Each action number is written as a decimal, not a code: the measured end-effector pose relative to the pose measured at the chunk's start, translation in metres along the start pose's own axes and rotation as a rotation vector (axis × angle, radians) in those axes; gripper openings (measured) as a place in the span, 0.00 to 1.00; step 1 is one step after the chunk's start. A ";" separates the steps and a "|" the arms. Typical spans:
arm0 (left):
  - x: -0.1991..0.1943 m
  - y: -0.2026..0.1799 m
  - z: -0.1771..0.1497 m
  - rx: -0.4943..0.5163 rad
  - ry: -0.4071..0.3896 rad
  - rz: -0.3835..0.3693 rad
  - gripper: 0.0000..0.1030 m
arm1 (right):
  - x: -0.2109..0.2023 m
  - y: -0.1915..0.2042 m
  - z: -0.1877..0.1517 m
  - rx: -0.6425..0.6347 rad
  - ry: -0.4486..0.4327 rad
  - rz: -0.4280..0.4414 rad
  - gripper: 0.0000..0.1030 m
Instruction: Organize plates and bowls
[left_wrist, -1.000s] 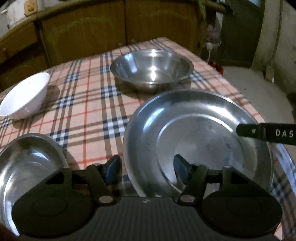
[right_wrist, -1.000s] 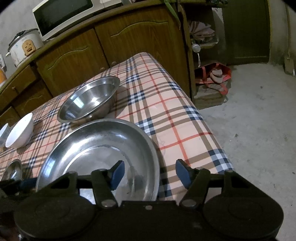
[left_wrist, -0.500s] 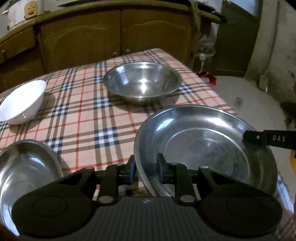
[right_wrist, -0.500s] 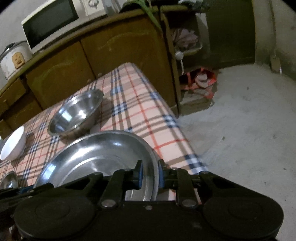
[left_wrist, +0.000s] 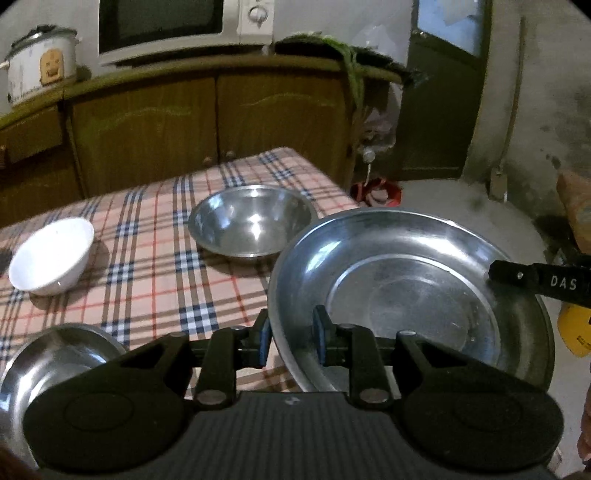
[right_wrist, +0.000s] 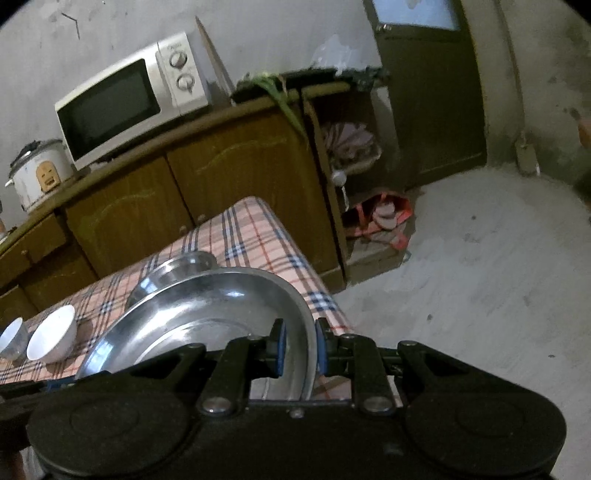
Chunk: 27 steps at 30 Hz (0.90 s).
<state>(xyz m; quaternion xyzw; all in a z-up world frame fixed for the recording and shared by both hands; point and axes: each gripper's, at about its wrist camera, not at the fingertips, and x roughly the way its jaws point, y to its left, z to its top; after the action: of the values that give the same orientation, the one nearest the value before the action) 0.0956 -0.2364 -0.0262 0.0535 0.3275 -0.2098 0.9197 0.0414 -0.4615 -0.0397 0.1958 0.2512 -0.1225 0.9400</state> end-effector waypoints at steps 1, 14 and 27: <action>-0.004 -0.001 0.001 0.003 -0.006 0.000 0.23 | -0.005 0.001 0.000 -0.001 -0.009 -0.007 0.23; -0.051 0.006 0.007 -0.019 -0.065 -0.016 0.23 | -0.066 0.027 0.009 -0.048 -0.087 -0.029 0.23; -0.092 0.016 0.011 -0.008 -0.107 0.001 0.23 | -0.106 0.053 0.014 -0.071 -0.134 -0.028 0.23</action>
<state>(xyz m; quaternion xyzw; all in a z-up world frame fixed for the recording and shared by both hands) 0.0442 -0.1918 0.0392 0.0387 0.2786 -0.2108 0.9362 -0.0247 -0.4063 0.0421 0.1502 0.1948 -0.1396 0.9592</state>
